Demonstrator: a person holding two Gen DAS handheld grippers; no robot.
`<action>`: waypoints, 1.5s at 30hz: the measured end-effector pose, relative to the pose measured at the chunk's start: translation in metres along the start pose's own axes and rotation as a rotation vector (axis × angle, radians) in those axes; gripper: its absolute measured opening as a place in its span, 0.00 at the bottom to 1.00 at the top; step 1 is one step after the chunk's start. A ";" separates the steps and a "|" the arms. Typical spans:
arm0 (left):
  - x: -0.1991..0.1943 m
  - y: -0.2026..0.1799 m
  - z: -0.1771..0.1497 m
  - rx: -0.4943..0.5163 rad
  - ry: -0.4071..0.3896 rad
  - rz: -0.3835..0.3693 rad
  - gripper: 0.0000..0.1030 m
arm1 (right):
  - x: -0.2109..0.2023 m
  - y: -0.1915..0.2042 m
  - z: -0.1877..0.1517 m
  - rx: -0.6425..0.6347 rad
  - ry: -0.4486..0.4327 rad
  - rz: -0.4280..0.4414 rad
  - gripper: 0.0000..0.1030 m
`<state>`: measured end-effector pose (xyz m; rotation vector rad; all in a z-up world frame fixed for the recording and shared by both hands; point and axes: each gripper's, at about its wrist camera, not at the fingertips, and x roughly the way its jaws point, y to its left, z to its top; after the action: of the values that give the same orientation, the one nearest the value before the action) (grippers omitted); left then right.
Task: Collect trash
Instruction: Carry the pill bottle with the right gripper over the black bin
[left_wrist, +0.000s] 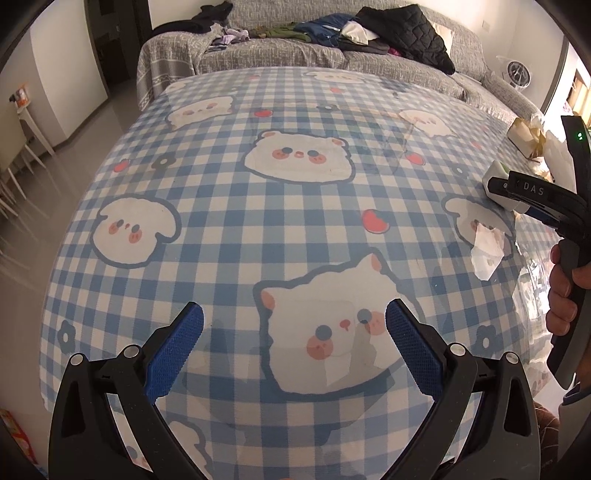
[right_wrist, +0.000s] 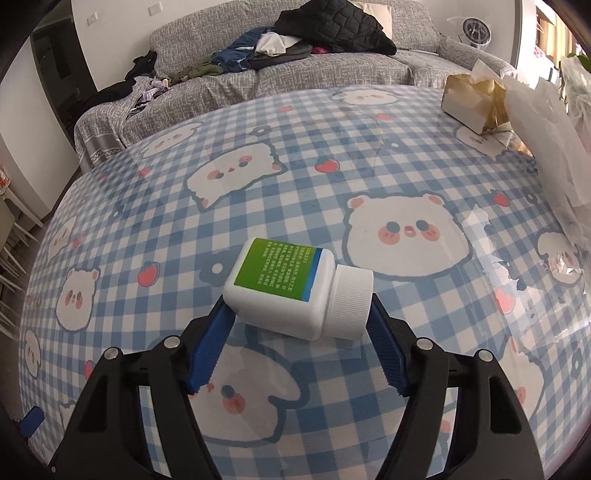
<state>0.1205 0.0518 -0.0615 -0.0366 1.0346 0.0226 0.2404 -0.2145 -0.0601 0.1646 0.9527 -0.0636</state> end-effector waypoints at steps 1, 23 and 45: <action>0.000 0.000 0.000 0.000 0.001 0.001 0.94 | 0.000 -0.001 -0.001 -0.003 -0.001 -0.003 0.66; -0.046 -0.006 -0.022 -0.015 -0.028 0.020 0.94 | -0.069 0.003 -0.041 -0.062 -0.064 0.044 0.66; -0.151 -0.026 -0.101 -0.010 -0.070 -0.002 0.94 | -0.226 -0.011 -0.140 -0.187 -0.179 0.069 0.66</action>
<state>-0.0424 0.0210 0.0175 -0.0460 0.9647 0.0271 -0.0048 -0.2058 0.0434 0.0181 0.7688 0.0729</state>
